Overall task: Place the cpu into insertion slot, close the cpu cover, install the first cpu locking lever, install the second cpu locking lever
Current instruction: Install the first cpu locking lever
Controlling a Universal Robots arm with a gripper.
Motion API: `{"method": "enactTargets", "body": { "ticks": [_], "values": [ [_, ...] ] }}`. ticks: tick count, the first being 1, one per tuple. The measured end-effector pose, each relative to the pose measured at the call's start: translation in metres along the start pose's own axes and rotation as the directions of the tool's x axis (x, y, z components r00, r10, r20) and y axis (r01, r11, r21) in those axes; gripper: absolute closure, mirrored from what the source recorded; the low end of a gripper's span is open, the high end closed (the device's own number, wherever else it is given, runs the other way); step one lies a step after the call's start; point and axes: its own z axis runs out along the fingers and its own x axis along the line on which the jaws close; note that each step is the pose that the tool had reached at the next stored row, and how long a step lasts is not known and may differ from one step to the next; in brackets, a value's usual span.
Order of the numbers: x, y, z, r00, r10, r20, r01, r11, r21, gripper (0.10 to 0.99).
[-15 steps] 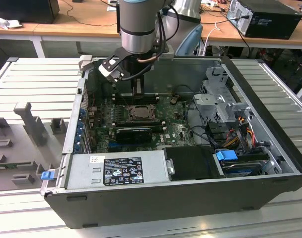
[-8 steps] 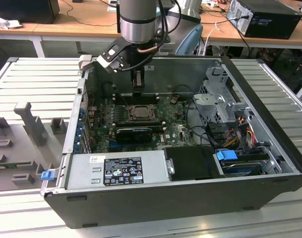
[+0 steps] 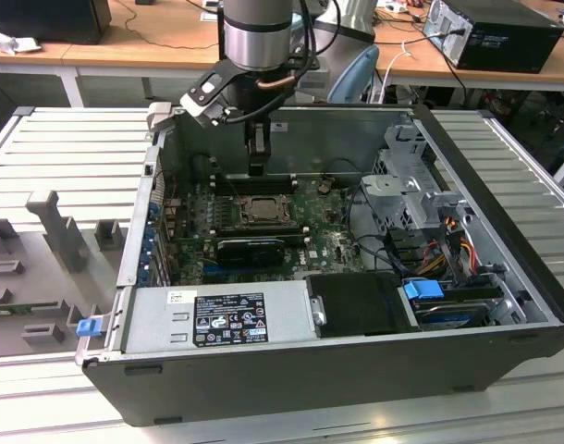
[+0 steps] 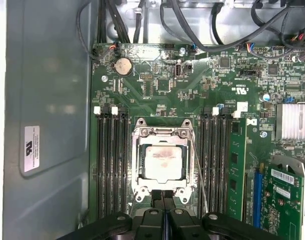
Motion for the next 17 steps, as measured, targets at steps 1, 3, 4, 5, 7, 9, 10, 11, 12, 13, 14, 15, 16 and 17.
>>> {"method": "enactTargets", "body": {
  "ticks": [1,3,4,5,7,9,10,11,12,13,14,15,16,17],
  "values": [
    [0.0000,0.0000,0.0000,0.9999,-0.013,-0.0002,0.013,0.9999,0.000,0.980],
    [0.0000,0.0000,-0.0001,0.9972,-0.075,-0.0007,0.075,0.9972,0.003,0.980],
    [0.0000,0.0000,-0.0001,0.9942,-0.107,-0.0012,0.107,0.9942,0.004,0.980],
    [0.0000,-0.0001,0.0000,0.9907,-0.136,-0.0018,0.136,0.9907,0.004,0.980],
    [0.0000,-0.0002,0.0000,0.9852,-0.172,-0.0026,0.172,0.9851,0.005,0.980],
    [0.0000,-0.0003,0.0000,0.9813,-0.193,-0.0030,0.193,0.9812,0.006,0.980],
    [0.0000,-0.0002,0.0000,0.9777,-0.210,-0.0034,0.210,0.9777,0.006,0.980],
    [0.0000,-0.0002,0.0001,0.9746,-0.224,-0.0037,0.224,0.9746,0.007,0.980],
    [0.0000,-0.0003,0.0000,0.9730,-0.231,-0.0038,0.231,0.9730,0.007,0.980],
    [0.0000,-0.0003,0.0001,0.9715,-0.237,-0.0040,0.237,0.9714,0.007,0.980],
    [0.0000,-0.0003,0.0001,0.9692,-0.246,-0.0042,0.246,0.9692,0.008,0.980],
    [0.0000,-0.0003,0.0001,0.9669,-0.255,-0.0044,0.255,0.9669,0.008,0.980],
    [0.0000,-0.0002,0.0001,0.9630,-0.269,-0.0047,0.269,0.9630,0.008,0.980],
    [0.0000,-0.0002,0.0001,0.9588,-0.284,-0.0050,0.284,0.9588,0.009,0.980]
  ]
}}
